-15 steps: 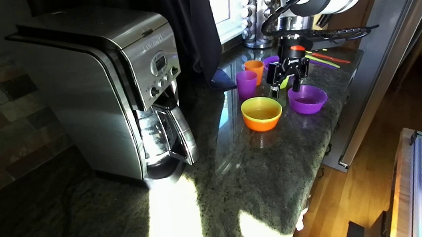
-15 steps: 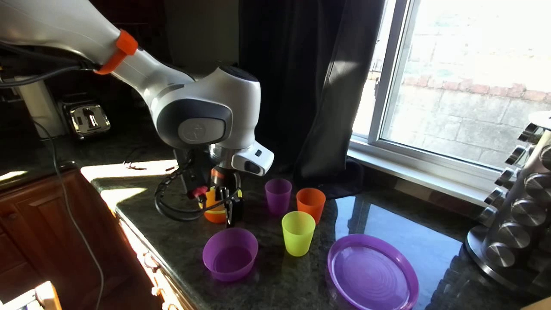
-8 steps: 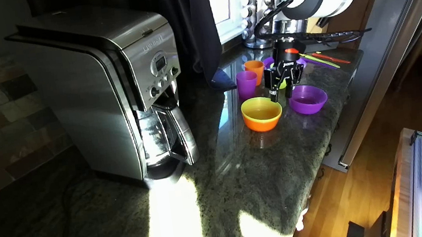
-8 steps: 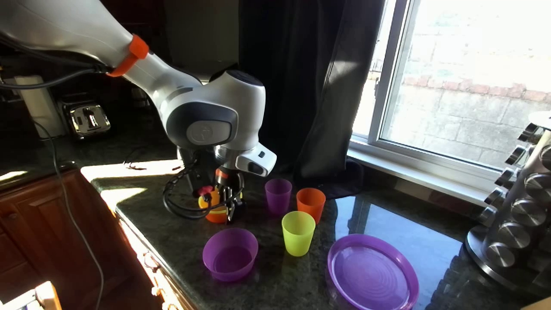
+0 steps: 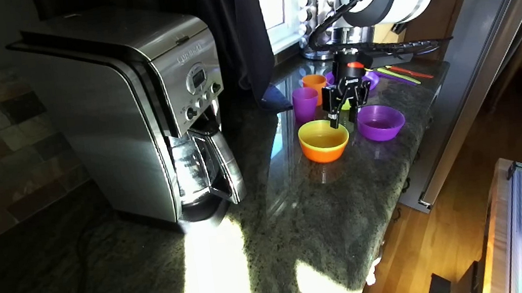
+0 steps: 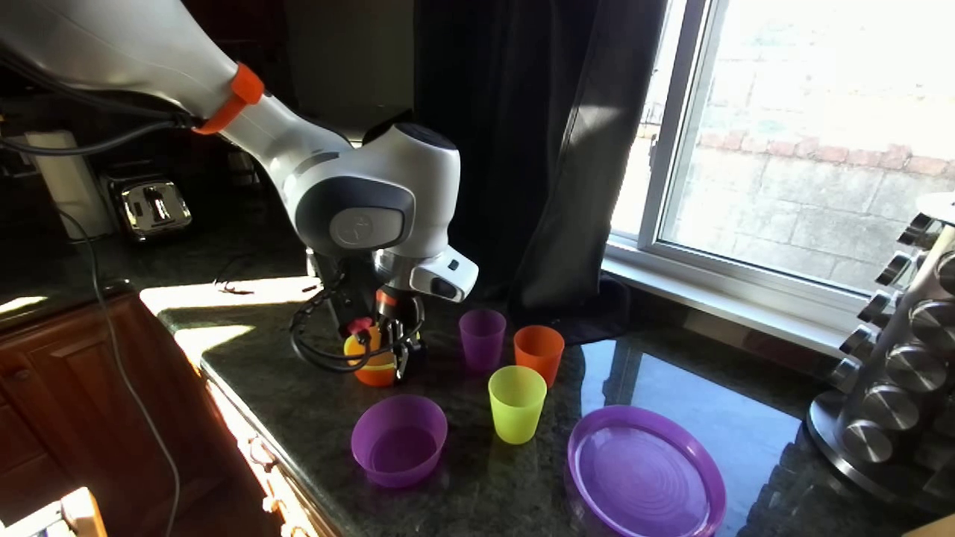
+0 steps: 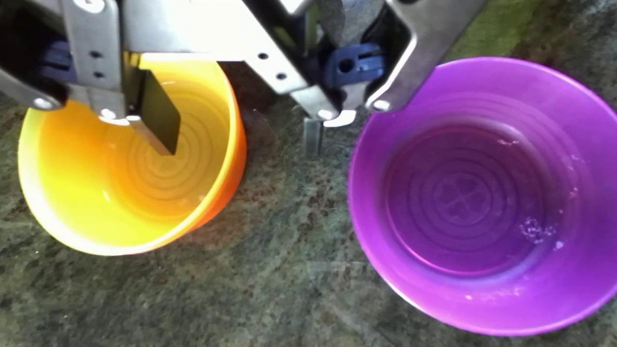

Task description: Unstack the bows and then stack the cups on the table

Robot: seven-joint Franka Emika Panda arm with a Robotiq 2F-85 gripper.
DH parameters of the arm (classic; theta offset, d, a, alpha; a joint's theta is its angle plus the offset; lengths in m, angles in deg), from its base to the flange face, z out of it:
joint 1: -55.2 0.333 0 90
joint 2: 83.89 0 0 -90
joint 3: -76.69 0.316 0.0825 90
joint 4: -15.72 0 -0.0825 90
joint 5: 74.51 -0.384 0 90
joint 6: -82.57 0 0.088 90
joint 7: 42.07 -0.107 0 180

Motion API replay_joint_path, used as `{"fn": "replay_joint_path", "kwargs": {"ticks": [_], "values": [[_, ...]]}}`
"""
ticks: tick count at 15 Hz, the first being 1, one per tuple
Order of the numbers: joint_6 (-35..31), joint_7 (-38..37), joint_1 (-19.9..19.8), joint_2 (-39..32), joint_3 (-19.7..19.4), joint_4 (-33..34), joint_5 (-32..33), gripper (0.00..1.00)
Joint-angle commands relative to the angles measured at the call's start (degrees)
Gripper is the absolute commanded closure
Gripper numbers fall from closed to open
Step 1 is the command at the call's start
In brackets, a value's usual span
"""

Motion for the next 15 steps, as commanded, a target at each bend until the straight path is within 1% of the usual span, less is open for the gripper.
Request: {"fn": "replay_joint_path", "kwargs": {"ticks": [1, 2, 4, 6, 7, 8, 9, 10, 15], "values": [[2.1, -0.7, 0.3, -1.0, 0.4, 1.4, -0.6, 0.62], [2.1, -0.7, 0.3, -0.9, 0.4, 1.4, -0.5, 0.69], [2.2, -0.8, 0.4, -0.7, 0.4, 1.4, -0.4, 0.73], [2.2, -0.7, 0.3, -0.6, 0.5, 1.3, -0.4, 0.8], [2.2, -0.7, 0.3, -0.6, 0.5, 1.3, -0.3, 0.92], [2.2, -0.7, 0.4, -0.5, 0.5, 1.3, -0.1, 0.98], [1.9, -1.1, 0.4, -0.5, 0.5, 1.2, 0.5, 0.95], [2.1, -0.9, 0.4, -0.5, 0.5, 1.2, 0.4, 1.0], [2.3, -0.7, 0.3, -0.6, 0.5, 1.3, 0.3, 0.99]]}}
